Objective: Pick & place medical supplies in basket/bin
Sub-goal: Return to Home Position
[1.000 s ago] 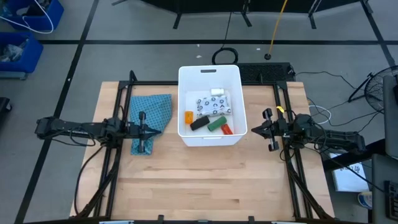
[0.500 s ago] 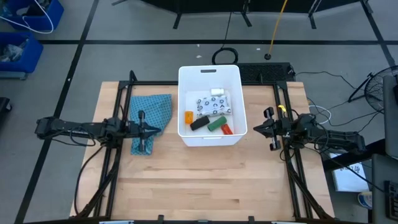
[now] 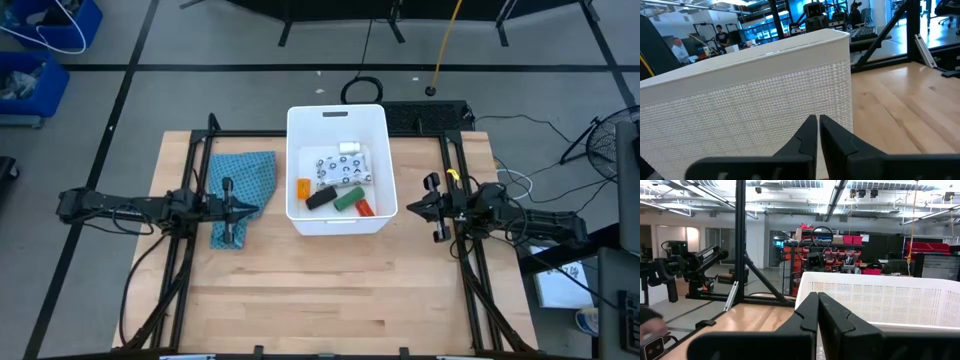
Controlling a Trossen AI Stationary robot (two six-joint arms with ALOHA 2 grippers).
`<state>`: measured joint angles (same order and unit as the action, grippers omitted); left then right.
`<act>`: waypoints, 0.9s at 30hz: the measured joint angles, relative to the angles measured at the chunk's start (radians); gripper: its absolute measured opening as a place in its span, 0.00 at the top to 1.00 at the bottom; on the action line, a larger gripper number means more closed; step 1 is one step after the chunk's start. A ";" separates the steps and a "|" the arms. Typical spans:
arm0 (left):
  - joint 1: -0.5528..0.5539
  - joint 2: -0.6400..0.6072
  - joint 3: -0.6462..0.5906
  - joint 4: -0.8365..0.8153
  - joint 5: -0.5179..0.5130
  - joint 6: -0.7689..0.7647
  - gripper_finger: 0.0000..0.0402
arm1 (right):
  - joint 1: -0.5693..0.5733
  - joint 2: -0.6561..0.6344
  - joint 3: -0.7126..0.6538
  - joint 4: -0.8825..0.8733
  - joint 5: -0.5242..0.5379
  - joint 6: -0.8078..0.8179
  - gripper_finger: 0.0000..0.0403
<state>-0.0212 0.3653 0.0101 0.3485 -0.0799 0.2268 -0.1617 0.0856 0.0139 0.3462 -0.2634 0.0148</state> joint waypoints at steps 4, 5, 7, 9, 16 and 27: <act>0.000 0.000 0.000 0.000 0.000 0.000 0.90 | 0.000 0.000 0.000 0.000 0.000 0.000 1.00; 0.000 0.000 0.000 0.000 0.000 0.000 0.89 | 0.000 0.000 0.000 0.000 0.000 0.000 1.00; 0.000 0.000 0.000 0.000 0.000 0.000 0.88 | 0.000 0.000 0.000 0.000 0.000 0.000 1.00; 0.000 0.000 0.000 0.000 0.000 0.000 0.87 | 0.000 0.000 0.000 0.000 0.000 0.000 1.00; 0.000 0.000 0.000 0.000 0.000 0.000 0.87 | 0.000 0.000 0.000 0.000 0.000 0.000 1.00; 0.000 0.000 0.000 0.000 0.000 0.000 0.91 | 0.000 0.000 0.000 0.000 0.000 0.000 1.00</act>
<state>-0.0212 0.3653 0.0105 0.3481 -0.0803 0.2271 -0.1617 0.0856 0.0139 0.3458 -0.2638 0.0151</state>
